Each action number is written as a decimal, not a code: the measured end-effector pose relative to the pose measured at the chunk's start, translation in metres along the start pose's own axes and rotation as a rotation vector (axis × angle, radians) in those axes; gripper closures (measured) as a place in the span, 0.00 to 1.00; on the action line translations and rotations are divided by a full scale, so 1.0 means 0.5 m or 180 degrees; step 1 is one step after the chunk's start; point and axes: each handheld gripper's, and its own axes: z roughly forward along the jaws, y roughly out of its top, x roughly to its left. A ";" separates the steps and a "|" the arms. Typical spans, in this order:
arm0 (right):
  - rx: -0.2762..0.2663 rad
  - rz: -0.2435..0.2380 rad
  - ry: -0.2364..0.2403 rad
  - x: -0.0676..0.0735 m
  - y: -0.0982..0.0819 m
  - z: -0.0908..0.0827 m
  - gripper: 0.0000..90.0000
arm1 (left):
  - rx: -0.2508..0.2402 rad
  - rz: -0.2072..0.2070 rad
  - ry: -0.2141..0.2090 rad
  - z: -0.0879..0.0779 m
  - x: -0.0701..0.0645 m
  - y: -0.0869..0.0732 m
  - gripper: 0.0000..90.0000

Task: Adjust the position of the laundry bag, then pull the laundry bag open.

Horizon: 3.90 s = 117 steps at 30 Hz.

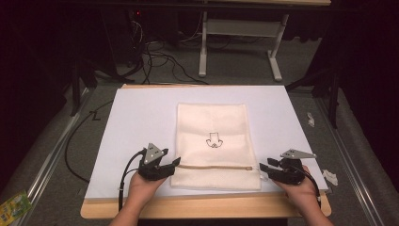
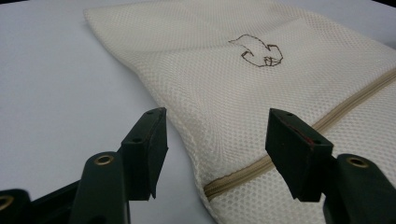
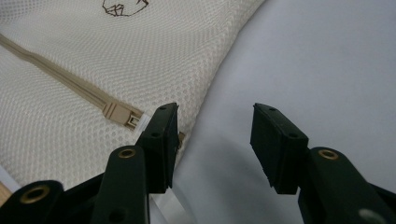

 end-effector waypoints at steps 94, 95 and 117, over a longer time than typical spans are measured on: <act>-0.0459 -0.0483 0.0223 0.070 0.051 -0.022 0.96 | -0.0008 -0.0099 -0.1040 0.226 -0.317 0.101 0.97; -0.0453 -0.0500 0.0220 0.072 0.052 -0.022 0.96 | 0.0003 -0.0099 -0.1048 0.224 -0.315 0.100 0.97; -0.0479 -0.0207 -0.0091 0.018 0.044 -0.037 0.96 | 0.0343 -0.0727 -0.0153 -0.012 0.000 -0.036 0.97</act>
